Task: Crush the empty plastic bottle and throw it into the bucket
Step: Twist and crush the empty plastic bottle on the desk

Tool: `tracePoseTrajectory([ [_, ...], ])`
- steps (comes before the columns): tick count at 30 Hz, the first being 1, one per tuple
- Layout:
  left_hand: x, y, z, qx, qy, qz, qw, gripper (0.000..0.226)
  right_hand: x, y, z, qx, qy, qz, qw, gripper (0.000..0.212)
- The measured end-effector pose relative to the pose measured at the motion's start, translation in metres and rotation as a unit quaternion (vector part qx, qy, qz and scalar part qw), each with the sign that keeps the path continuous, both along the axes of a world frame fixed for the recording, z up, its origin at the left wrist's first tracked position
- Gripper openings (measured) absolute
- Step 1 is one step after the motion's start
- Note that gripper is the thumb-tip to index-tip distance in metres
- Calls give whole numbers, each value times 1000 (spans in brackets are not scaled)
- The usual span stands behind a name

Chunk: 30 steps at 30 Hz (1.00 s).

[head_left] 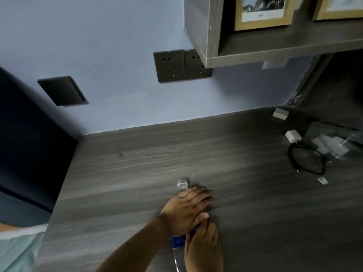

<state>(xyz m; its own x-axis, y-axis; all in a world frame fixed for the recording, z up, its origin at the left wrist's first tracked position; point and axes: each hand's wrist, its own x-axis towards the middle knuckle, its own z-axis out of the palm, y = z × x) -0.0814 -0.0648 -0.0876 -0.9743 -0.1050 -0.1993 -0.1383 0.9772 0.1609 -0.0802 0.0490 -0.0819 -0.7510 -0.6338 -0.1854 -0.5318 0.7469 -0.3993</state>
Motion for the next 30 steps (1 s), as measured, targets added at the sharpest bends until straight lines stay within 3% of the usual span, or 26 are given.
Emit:
tracePoseTrajectory([
  [14, 4, 0, -10, -6, 30, -8, 999, 59, 0, 8, -13, 42, 81, 29, 995, 50],
  [17, 5, -1, -10, 2, 33, 13, 999, 58, -4, 7, -16, 32, 87, 44, 995, 71],
  [20, 6, 2, -6, -36, 55, 9, 998, 55, -4, 8, -14, 31, 103, 40, 993, 62],
  [22, 6, 3, -1, 3, 60, 21, 998, 58, -6, 8, -10, 23, 99, 28, 994, 48],
  [25, 7, 5, 4, 42, 77, 48, 995, 60, -10, 11, -7, 30, 80, 41, 995, 53],
  [30, 9, 1, 21, 26, 72, 30, 997, 63, -18, 17, 0, 4, 59, 32, 998, 59],
])
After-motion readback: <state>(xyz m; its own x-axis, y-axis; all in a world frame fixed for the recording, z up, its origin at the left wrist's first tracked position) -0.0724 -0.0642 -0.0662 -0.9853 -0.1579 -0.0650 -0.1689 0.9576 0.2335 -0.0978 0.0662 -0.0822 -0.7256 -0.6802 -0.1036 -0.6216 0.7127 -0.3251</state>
